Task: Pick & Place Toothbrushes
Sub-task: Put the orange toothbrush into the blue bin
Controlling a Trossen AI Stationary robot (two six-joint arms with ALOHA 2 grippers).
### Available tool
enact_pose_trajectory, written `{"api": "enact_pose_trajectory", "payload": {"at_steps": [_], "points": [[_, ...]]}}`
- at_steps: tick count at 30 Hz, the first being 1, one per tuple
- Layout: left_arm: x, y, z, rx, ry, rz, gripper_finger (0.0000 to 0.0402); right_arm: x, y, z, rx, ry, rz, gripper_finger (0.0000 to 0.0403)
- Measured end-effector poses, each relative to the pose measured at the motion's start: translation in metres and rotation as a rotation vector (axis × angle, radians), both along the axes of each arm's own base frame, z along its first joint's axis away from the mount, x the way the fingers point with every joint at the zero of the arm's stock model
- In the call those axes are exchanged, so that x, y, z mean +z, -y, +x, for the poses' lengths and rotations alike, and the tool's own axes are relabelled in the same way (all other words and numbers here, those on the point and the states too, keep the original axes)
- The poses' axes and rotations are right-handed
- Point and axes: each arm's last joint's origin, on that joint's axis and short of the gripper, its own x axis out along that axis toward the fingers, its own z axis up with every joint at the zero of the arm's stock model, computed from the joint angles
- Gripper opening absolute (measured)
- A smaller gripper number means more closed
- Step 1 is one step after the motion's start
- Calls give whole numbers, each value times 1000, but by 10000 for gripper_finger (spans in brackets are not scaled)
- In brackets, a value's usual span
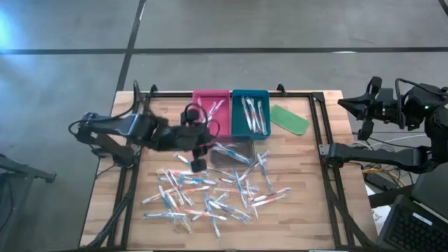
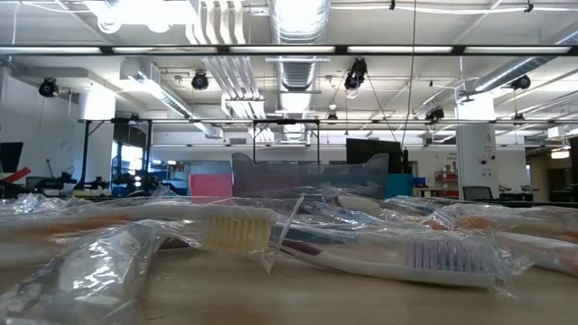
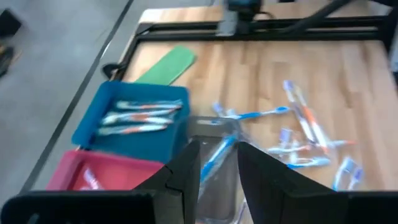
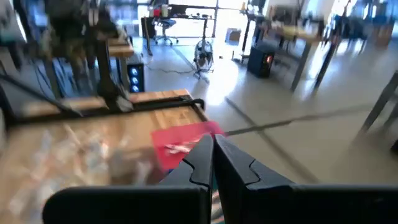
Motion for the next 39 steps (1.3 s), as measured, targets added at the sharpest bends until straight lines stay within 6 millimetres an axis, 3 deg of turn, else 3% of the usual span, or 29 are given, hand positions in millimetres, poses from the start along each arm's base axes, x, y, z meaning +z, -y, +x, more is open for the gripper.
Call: {"api": "enact_pose_trajectory", "payload": {"at_steps": [6,15,21,31,39], "points": [[-29,10,-19,-84,101,14,111,12,2,4,-15,177,69,8],[-73,0,-57,-95,272,-13,110,39,4,11,14,482,21,8],[-92,-5,-74,-127,410,33,112,46,10,30,30,573,164,8],[-119,-8,-82,-131,470,44,112,41,28,80,3,488,305,8],[-132,-7,-81,-122,442,21,111,34,42,118,-8,356,187,8]]}}
